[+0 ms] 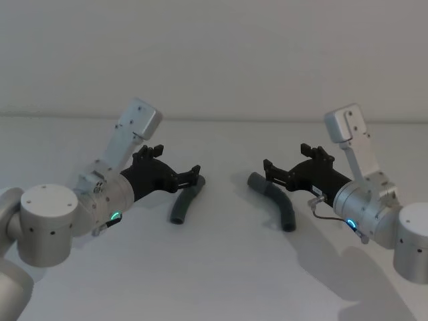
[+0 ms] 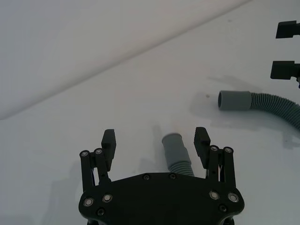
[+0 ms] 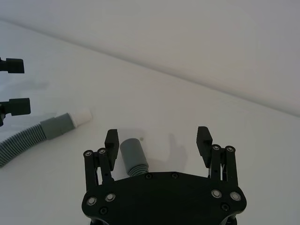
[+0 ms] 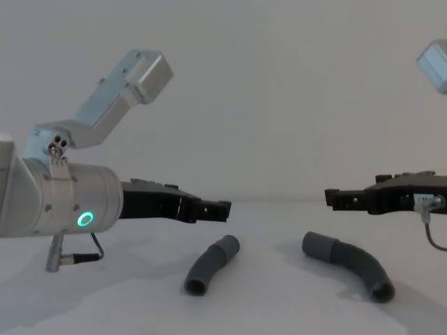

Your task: Use both hands to pick up one end of the pipe from the table, align the ends, and insert them.

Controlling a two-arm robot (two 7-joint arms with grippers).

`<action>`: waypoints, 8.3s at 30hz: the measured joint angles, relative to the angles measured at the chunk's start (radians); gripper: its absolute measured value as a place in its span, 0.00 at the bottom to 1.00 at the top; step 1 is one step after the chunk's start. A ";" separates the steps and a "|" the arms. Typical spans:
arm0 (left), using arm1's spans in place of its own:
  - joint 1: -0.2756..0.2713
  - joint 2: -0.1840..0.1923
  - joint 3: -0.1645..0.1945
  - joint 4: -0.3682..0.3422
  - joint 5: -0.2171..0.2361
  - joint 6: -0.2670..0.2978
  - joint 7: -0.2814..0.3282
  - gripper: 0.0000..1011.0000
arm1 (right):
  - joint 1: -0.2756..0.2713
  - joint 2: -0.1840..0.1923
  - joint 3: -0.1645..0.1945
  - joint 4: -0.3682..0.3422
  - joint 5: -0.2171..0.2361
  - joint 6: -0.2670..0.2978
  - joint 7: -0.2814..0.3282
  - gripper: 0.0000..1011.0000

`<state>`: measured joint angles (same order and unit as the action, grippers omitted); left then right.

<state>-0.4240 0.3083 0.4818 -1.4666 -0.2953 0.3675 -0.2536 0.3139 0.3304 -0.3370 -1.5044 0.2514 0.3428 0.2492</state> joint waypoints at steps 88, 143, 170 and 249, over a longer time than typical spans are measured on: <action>-0.010 -0.062 -0.005 0.078 0.022 0.166 -0.087 0.99 | 0.019 0.006 -0.037 0.072 -0.011 0.134 0.102 0.99; -0.013 -0.062 -0.004 0.081 0.026 0.171 -0.093 0.31 | 0.021 0.002 -0.037 0.077 -0.008 0.135 0.099 0.11; -0.050 0.009 0.009 0.015 0.097 0.018 -0.158 0.31 | 0.035 0.023 -0.024 0.063 -0.003 -0.104 0.132 0.10; -0.360 0.198 0.203 0.191 0.225 -0.550 -0.606 0.31 | 0.101 0.286 -0.057 0.104 -0.005 -0.620 0.481 0.10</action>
<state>-0.7839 0.5066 0.6847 -1.2759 -0.0701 -0.1824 -0.8596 0.4151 0.6167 -0.3938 -1.4009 0.2462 -0.2768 0.7304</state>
